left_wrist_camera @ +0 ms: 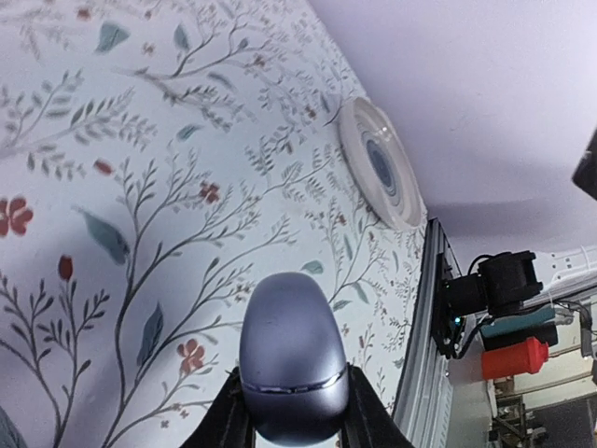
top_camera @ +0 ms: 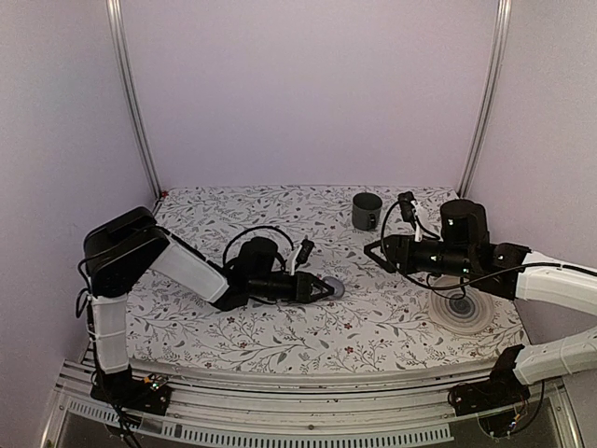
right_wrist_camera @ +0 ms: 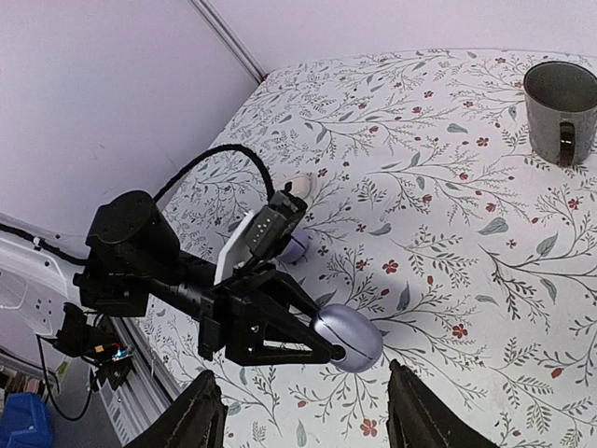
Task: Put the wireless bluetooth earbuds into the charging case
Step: Place the charging case with the earbuds at the corner of the board.
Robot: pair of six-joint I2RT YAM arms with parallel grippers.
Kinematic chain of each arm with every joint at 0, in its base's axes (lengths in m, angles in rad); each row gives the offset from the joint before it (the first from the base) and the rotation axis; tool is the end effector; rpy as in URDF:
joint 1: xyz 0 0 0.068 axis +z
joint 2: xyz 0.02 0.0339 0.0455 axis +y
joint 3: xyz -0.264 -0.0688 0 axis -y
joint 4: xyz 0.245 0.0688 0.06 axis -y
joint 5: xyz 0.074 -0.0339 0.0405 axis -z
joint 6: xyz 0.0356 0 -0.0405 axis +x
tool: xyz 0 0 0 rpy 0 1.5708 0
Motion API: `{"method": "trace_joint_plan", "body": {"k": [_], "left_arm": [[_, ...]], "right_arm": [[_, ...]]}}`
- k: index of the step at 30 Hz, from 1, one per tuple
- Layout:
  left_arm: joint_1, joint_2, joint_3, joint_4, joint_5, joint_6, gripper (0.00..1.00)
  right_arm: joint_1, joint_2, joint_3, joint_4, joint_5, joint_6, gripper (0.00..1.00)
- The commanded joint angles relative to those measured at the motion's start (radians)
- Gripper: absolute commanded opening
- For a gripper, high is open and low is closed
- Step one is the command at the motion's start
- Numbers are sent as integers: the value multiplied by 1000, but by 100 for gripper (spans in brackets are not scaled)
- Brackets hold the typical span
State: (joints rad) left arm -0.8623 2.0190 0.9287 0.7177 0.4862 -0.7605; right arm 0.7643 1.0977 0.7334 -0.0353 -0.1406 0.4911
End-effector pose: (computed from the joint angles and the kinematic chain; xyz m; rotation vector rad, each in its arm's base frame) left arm 0.2471 -0.3139 0.1235 0.4845 2.1804 -1.4666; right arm 0.1775 0.1771 0.2748 -0.3816 2.0587 0.9338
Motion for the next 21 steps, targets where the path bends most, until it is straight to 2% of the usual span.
{"method": "trace_joint_plan", "body": {"k": [1, 4, 6, 9, 10, 11, 12, 13, 15, 16, 21], "left_arm": [[30, 68, 41, -52, 43, -193, 0], [40, 101, 57, -50, 43, -247, 3], [40, 104, 61, -60, 30, -257, 12], [40, 93, 56, -92, 6, -252, 30], [39, 85, 51, -102, -2, -246, 37], [39, 76, 47, -117, -13, -237, 43], [37, 62, 42, -133, -25, -227, 55], [38, 49, 38, -148, -36, -217, 65], [36, 21, 28, -174, -63, -192, 87], [36, 5, 27, -191, -75, -177, 95], [15, -83, 75, -372, -147, -63, 96]], "right_arm": [[-4, 13, -14, 41, 53, 19, 61], [-5, 22, -14, 43, 42, 10, 62], [-4, 24, -14, 39, 42, 5, 62], [-5, 22, -12, 23, 56, -5, 63], [-6, 19, -14, 17, 64, -7, 64], [-8, 15, -14, 9, 74, -9, 70], [-11, 9, -12, 4, 83, -12, 79], [-15, 4, -10, -9, 89, -17, 98], [-26, 0, -5, -26, 100, -27, 99], [-34, -2, -5, -33, 102, -29, 99], [-97, -18, -16, -48, 114, -46, 99]]}}
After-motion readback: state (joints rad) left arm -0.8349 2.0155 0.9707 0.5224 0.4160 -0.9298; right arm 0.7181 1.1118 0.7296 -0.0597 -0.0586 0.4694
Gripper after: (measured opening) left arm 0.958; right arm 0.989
